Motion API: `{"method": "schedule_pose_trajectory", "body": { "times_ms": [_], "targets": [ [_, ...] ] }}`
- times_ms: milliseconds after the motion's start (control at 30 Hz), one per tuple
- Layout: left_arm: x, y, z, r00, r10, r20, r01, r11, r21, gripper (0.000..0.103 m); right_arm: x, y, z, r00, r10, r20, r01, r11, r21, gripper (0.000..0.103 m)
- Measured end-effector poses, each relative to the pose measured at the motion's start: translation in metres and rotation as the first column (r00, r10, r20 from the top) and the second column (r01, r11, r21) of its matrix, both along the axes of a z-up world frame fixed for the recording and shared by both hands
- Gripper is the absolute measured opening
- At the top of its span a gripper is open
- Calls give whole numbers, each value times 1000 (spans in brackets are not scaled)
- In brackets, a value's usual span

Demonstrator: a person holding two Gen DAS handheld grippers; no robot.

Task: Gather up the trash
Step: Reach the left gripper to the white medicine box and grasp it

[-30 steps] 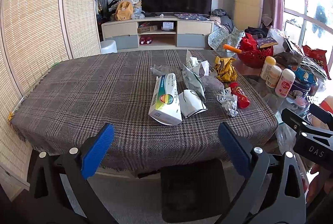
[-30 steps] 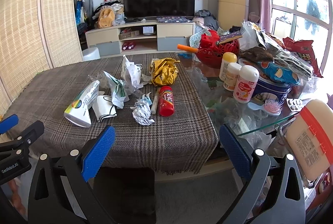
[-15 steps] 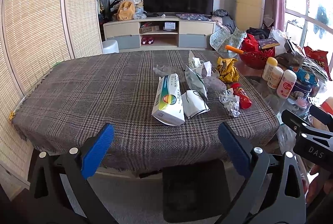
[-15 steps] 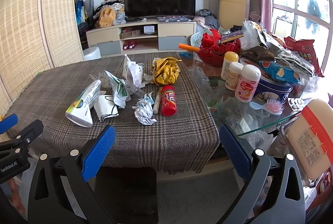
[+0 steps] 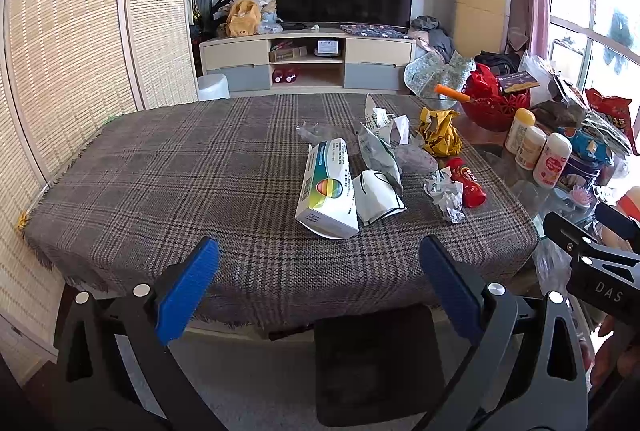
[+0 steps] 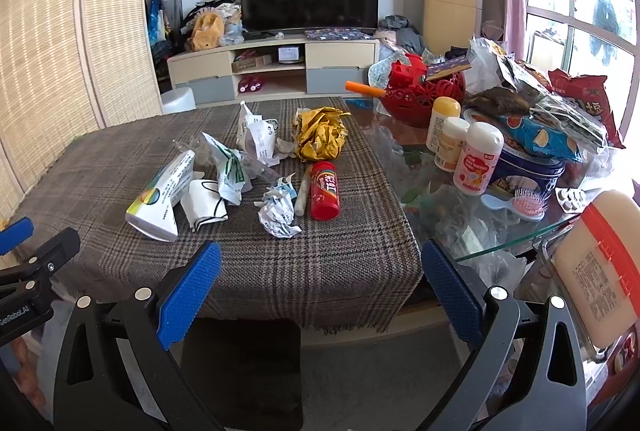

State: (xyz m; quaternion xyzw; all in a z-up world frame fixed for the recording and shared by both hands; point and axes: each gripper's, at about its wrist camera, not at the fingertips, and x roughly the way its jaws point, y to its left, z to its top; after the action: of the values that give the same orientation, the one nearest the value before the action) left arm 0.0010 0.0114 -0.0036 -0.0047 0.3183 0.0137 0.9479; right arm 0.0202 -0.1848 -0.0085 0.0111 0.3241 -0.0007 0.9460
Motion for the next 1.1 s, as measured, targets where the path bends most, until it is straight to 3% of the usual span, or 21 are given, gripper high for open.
{"method": "schedule_pose_trajectory", "body": {
  "times_ms": [167,400,633,733,933,1000,1100],
  "targets": [
    [5,2,-5,1000,-5,-30,5,1000,-3,95,2,-5,0,1000,15,-21,-14,999,43,100],
    [14,10,-11,997,14,-71,-14,1000,2,95,17,-17,-16,994,2,-106,1,1000,27,100],
    [34,12,-29,992,0,-126,1,1000,9,95,30,-11,-31,986,79,-144,-64,993,102,100],
    [50,16,-38,983,-22,-184,12,998,-56,95,36,-7,-36,983,93,-158,-76,991,108,100],
    [82,29,-42,969,-23,-245,-4,994,-112,95,58,2,-54,971,138,-194,-128,990,66,99],
    [91,28,-45,962,-39,-269,8,993,-115,95,66,2,-58,967,169,-189,-153,983,97,85],
    [106,28,-42,961,-38,-273,15,996,-87,94,81,5,-62,963,179,-202,-161,982,102,74]
  ]
}}
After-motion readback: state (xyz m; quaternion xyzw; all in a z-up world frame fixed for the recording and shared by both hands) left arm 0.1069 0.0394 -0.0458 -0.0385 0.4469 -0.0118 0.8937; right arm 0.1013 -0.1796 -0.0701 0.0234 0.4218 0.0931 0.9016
